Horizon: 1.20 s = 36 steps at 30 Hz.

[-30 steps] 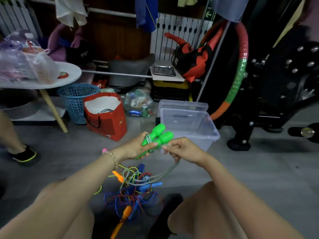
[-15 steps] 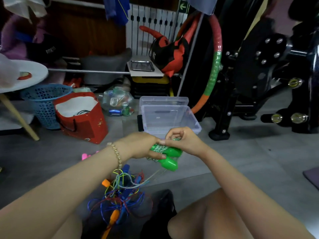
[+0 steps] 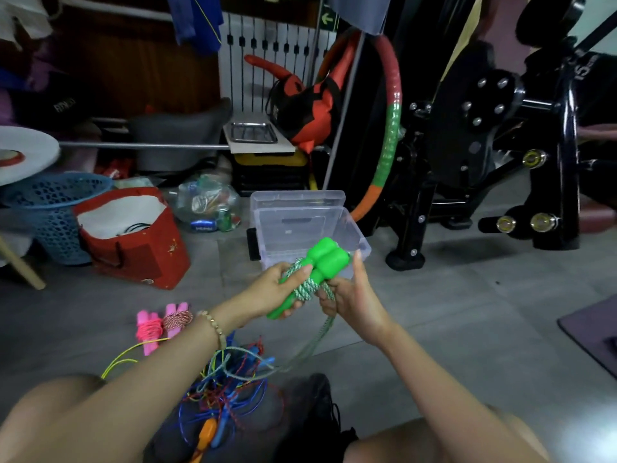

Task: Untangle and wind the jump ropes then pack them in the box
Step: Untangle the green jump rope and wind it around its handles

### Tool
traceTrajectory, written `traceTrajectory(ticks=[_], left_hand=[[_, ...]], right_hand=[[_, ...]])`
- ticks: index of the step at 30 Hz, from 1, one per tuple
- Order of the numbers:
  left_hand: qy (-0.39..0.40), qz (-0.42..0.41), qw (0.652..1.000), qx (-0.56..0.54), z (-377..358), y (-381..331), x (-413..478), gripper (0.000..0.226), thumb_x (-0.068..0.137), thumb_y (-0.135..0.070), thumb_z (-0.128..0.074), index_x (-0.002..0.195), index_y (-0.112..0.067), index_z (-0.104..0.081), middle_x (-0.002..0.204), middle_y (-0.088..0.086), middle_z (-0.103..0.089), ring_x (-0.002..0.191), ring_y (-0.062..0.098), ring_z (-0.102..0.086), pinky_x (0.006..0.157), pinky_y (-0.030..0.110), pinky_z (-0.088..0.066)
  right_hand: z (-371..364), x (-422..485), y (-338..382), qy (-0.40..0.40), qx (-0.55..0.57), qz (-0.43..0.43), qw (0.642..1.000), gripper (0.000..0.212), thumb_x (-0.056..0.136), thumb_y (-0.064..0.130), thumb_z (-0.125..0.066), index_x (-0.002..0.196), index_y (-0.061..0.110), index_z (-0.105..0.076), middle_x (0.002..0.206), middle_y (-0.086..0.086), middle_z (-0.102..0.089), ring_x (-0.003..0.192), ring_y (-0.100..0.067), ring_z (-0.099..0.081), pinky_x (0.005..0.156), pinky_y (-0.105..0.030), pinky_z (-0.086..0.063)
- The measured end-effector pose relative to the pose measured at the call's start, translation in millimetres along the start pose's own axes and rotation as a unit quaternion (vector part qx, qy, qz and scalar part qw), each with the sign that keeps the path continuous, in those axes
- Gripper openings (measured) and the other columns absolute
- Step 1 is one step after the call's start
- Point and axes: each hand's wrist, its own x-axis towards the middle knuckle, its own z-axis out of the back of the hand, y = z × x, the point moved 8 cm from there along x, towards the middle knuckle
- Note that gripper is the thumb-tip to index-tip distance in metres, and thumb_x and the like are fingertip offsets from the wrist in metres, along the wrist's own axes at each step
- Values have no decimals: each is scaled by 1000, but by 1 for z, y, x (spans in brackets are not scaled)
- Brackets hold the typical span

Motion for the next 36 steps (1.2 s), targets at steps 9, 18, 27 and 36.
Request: traceTrajectory(ticks=[9, 18, 27, 36], left_hand=[[-160, -8, 987, -29, 19, 26, 12, 31, 94, -37, -52, 120, -20, -45, 66, 6, -56, 37, 6, -48, 39, 20, -37], [62, -65, 921, 380, -11, 18, 4, 41, 79, -69, -49, 105, -38, -42, 86, -1, -67, 71, 17, -65, 66, 36, -53], [86, -81, 819, 561, -34, -8, -13, 34, 88, -62, -47, 91, -29, -51, 74, -9, -51, 72, 13, -47, 59, 28, -31], [102, -112, 932, 330, -24, 11, -18, 74, 70, -84, -41, 100, -20, -62, 89, 2, -70, 79, 16, -66, 76, 34, -53]], right_hand=[[13, -20, -23, -41, -298, 54, 952, 22, 96, 16, -52, 115, 9, -61, 57, 8, -36, 44, 1, -34, 47, -13, -31], [23, -28, 25, -33, -380, 97, 919, 19, 92, 13, -58, 81, 1, -68, 47, 20, -53, 49, 4, -47, 54, -10, -33], [6, -10, 40, 26, -348, 131, 928, 18, 71, 13, -81, 74, 11, -63, 62, 10, -64, 59, 0, -58, 59, -16, -45], [13, -5, 11, 85, -167, -63, 980, 51, 92, 56, -38, 104, 16, -67, 99, 2, -70, 90, -9, -64, 81, -22, -47]])
